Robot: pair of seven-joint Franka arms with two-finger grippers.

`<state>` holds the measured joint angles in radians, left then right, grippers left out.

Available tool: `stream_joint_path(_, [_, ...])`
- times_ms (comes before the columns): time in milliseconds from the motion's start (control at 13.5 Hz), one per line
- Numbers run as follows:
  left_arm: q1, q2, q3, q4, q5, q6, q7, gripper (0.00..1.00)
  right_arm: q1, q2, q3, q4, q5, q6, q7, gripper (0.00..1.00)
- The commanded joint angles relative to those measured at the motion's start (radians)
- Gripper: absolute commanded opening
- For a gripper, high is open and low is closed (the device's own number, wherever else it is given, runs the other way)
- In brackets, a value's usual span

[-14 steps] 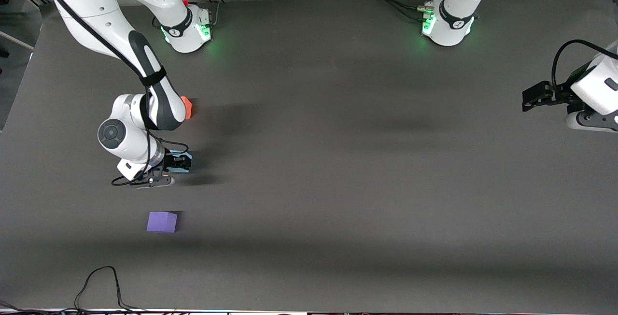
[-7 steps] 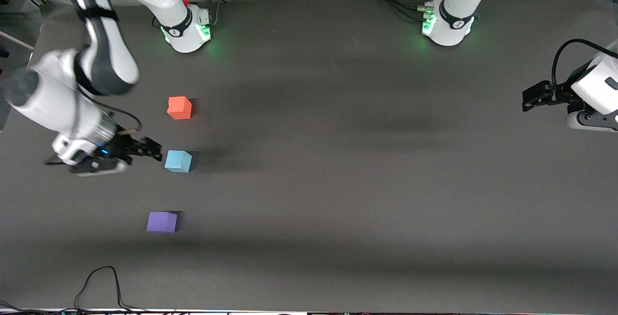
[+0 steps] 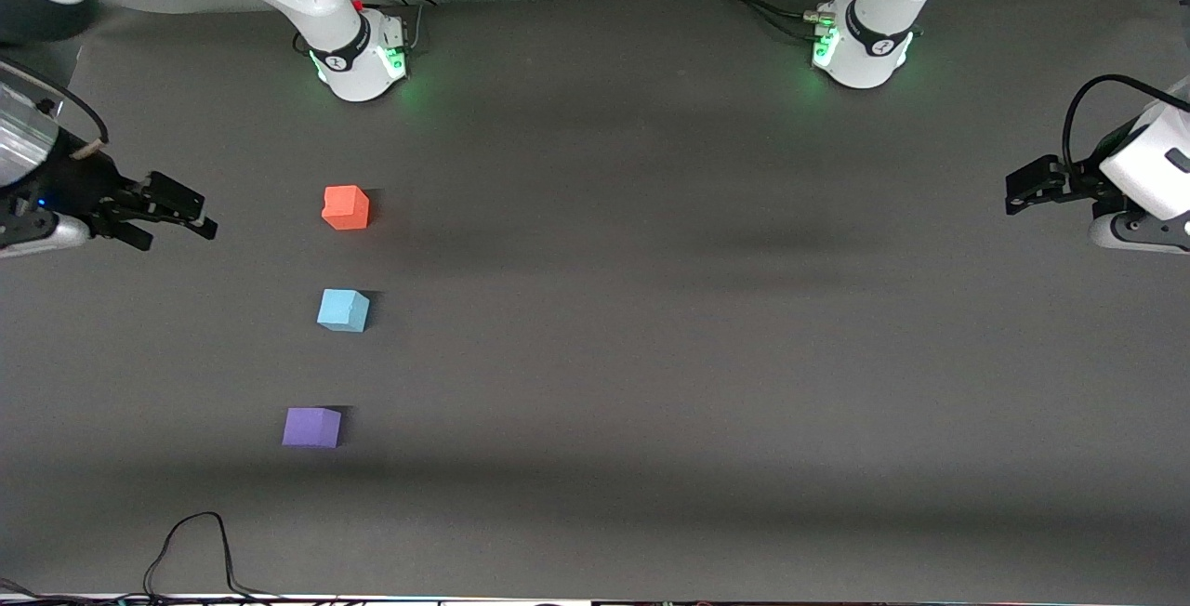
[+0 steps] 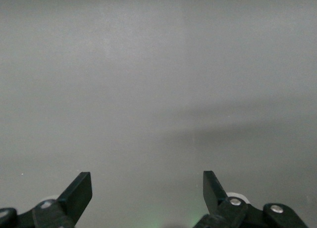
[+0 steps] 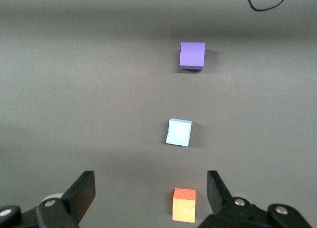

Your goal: Place blue block between orange and purple blocks

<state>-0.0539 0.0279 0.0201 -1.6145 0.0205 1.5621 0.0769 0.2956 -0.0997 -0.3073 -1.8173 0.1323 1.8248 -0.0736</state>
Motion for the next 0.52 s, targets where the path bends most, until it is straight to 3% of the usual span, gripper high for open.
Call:
stream_joint_path(0, [-0.017,0.0,0.014,0.012,-0.004,0.0,-0.017,1.0,-0.193,-0.04,0.217,-0.011,-0.054,-0.028,0.044,1.0])
stream_joint_path(74, [-0.017,0.0,0.014,0.012,-0.004,0.0,-0.019,1.0,-0.223,-0.043,0.246,-0.017,-0.054,-0.033,0.044,1.0])
stream_joint_path(443, [-0.017,0.001,0.014,0.01,-0.004,0.001,-0.019,1.0,-0.222,-0.043,0.247,-0.02,-0.068,-0.035,0.043,1.0])
